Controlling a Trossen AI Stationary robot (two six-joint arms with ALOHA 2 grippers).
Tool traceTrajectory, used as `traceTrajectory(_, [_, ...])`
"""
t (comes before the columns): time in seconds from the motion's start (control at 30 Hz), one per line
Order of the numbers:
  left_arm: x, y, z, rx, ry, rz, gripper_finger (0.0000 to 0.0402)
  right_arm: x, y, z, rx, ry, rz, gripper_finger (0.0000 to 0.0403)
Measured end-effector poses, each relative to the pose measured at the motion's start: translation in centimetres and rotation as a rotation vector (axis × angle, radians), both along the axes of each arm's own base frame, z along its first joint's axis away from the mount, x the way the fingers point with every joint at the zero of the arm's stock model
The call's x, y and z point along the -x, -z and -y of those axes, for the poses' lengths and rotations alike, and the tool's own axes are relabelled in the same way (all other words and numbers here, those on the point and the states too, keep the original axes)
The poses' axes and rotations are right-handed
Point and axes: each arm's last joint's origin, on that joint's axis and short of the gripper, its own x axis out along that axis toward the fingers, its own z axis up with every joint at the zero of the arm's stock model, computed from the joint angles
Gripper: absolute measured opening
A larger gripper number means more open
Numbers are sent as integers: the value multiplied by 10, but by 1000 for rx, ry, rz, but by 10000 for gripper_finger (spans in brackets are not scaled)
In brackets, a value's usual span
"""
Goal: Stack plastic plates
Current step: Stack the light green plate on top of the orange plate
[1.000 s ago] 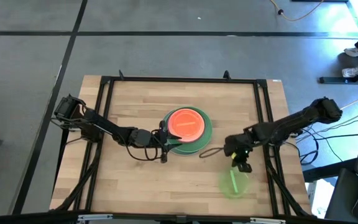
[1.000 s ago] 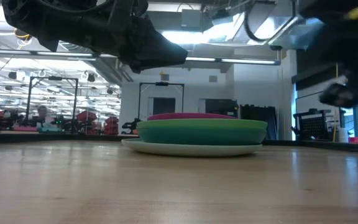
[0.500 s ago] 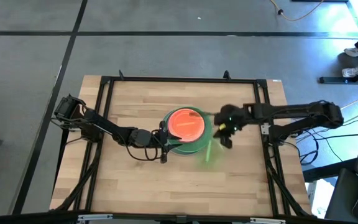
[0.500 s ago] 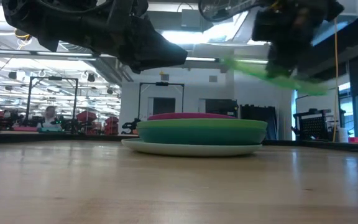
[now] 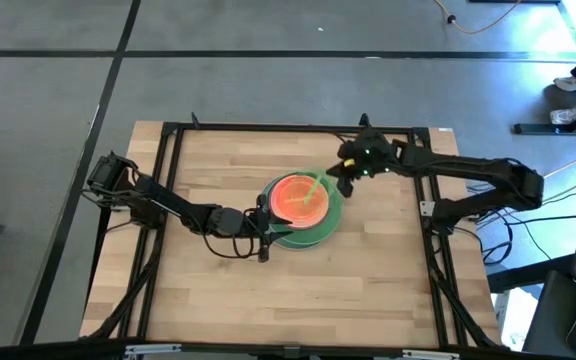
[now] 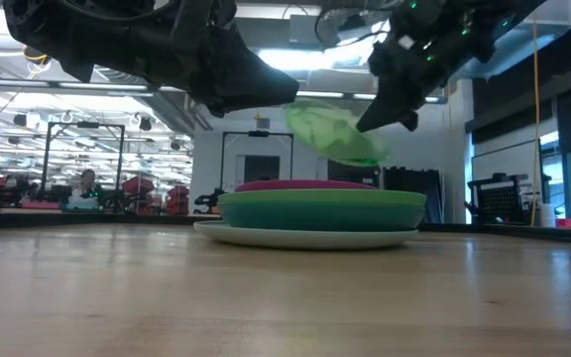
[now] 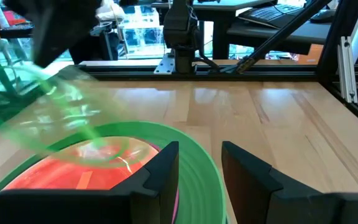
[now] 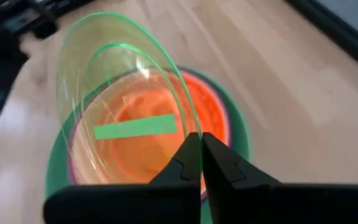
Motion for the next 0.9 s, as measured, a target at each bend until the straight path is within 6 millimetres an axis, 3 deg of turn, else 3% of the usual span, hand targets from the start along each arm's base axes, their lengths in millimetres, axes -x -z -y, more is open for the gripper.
traceTrajectory(0.2, [0,0,0,0,0,0,115,-17,18,18,-34,-10,32,1])
traceTrajectory(0.53, [0,0,0,0,0,0,115,-36,56,26,-78,-16,-54,1])
traceTrajectory(0.9, [0,0,0,0,0,0,115,-42,64,28,-76,-16,-51,1])
